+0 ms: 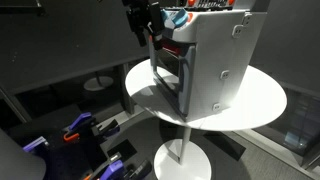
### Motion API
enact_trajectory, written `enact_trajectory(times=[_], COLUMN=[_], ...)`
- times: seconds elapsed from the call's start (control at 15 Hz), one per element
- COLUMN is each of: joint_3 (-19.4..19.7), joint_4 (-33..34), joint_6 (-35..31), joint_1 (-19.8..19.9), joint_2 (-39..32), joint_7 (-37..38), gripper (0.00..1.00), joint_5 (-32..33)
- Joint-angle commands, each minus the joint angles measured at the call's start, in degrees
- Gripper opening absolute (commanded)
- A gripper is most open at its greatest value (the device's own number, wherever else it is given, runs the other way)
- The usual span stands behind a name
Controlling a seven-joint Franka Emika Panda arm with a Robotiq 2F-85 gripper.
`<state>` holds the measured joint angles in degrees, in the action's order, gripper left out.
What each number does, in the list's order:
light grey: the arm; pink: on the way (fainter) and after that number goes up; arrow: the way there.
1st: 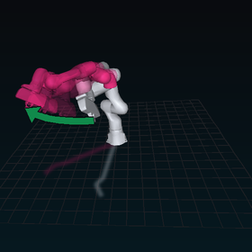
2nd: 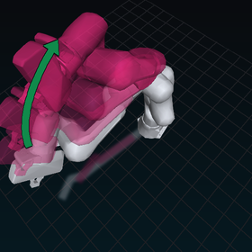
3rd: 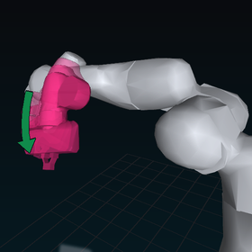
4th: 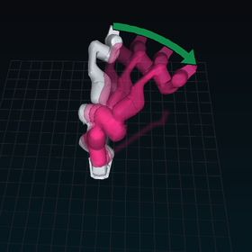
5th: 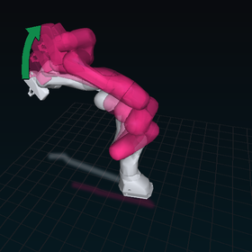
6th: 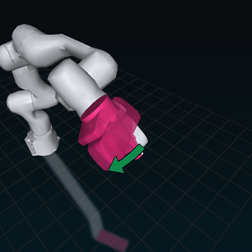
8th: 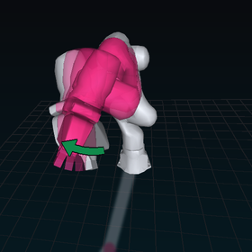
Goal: Press the top button on the stove
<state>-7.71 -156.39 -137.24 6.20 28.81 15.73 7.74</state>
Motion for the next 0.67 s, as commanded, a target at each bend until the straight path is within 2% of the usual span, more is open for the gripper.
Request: enact_trajectory(times=[0.0, 0.6], joint_3=[0.60, 0.31], joint_4=[0.10, 2.75], joint_6=[0.23, 1.35], joint_1=[-0.56, -2.04], joint_2=[0.02, 1.90], joint_7=[0.23, 0.00], gripper=[1.00, 1.00], joint_5=[0.36, -0.34])
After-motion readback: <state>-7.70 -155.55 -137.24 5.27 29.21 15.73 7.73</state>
